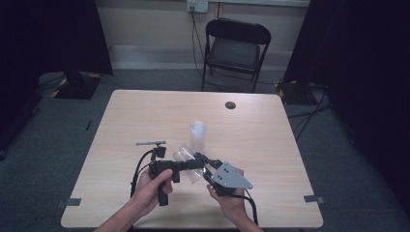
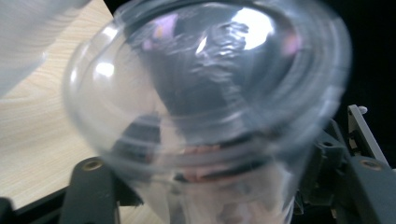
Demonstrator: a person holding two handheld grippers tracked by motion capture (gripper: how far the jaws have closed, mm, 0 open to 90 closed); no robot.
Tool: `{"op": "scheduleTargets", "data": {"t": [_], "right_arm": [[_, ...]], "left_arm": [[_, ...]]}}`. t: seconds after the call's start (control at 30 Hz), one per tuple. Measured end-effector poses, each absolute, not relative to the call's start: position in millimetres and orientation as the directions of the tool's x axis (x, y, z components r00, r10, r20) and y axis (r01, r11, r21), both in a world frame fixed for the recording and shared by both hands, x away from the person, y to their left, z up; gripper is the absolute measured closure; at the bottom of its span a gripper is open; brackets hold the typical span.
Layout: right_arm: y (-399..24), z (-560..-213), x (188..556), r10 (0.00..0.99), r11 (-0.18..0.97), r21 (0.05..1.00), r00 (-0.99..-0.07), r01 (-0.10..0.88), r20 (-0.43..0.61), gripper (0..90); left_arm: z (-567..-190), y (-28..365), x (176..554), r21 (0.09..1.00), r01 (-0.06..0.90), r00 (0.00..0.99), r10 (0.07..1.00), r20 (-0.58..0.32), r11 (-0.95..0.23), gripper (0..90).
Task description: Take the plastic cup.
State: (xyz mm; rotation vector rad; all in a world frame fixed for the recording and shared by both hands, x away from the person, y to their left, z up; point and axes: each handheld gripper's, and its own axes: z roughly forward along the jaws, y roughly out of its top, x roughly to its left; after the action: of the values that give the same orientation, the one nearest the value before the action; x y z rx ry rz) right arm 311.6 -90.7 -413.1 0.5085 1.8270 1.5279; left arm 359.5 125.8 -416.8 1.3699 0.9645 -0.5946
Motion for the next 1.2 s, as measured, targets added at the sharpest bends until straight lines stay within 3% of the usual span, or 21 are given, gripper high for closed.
{"op": "scheduleTargets", "data": {"t": [0.47, 0.73, 1.2], "right_arm": [[-93, -414, 312, 0.676, 0.251, 0.962, -0.692, -0.107, -0.253, 90.0], [-102, -414, 315, 0.699, 0.240, 0.968, -0.678, -0.077, -0.227, 90.0], [-128, -404, 324, 0.727, 0.213, 0.976, -0.675, 0.046, -0.127, 90.0]], "left_arm": [[-416, 127, 362, 0.548, 0.828, 0.525, 0.183, -0.831, 0.119, 22.8], [-415, 129, 361, 0.601, 0.794, 0.577, 0.203, -0.791, 0.086, 20.8], [-405, 132, 358, 0.758, 0.652, 0.709, 0.359, -0.607, -0.005, 21.9]]}}
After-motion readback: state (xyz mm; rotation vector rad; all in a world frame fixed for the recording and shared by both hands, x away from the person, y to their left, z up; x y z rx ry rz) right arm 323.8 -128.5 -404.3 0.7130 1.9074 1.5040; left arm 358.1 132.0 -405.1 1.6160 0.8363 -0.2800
